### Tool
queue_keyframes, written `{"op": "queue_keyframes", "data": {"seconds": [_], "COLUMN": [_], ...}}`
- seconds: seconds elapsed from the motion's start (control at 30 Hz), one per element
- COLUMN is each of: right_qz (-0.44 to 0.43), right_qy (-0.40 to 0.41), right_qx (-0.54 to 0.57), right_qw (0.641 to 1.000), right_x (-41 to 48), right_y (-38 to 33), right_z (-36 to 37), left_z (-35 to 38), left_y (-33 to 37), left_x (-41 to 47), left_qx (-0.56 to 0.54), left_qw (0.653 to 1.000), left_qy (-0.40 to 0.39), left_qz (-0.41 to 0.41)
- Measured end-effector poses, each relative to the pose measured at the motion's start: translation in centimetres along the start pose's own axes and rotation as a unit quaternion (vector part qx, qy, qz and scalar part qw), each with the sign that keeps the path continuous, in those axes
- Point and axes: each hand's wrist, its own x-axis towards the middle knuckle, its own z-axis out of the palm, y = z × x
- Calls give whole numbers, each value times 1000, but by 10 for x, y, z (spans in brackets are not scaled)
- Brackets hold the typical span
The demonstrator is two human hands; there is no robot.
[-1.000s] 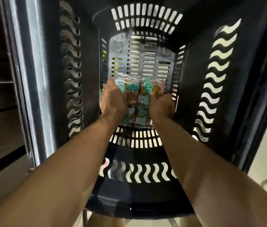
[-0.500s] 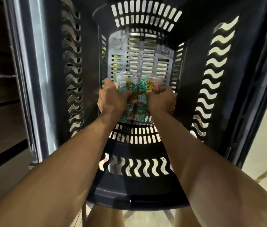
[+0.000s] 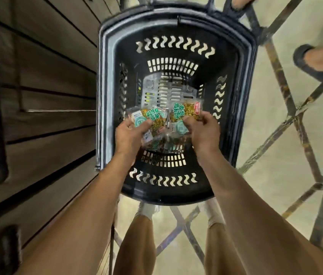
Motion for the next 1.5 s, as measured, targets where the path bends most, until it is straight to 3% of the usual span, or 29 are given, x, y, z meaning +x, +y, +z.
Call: {"op": "queue_keyframes", "data": {"seconds": [0.2,0.33,0.5,0.7,0.9,1.1,1.23,1.5], "right_qz": [-10,-54,-77,-115,-149,-141,-139,-147], "right_qy": [-93,-127,-163,-211,-338,-395,-437,-558], "right_qx": [27,14,21,16,16,-35,-86,-191], "right_qw": [995,990,983,971,929,907,884,794], "right_x": [-94,-171,-257,-339,-408,-478,-531,-669], "right_y": [-100,-179,-263,-336,-385,-399,-387,-320], "right_z": [-74,-112,-149,-170,-155,-107,-68,3], "left_z": [-14,-38,-47,-83,-139,-201,-241,-326], "left_y": [75,89,194,246,248,223,194,95], "left_x": [-108,-129,-311,-451,-528,-588,-639,-729], "left_qx": [-36,-82,-84,-120,-136,-283,-343,-422], "left_qw": [998,994,986,977,966,927,904,848], "left_qy": [2,-31,-76,-42,16,70,130,228], "left_qz": [44,66,124,171,221,238,221,226]}}
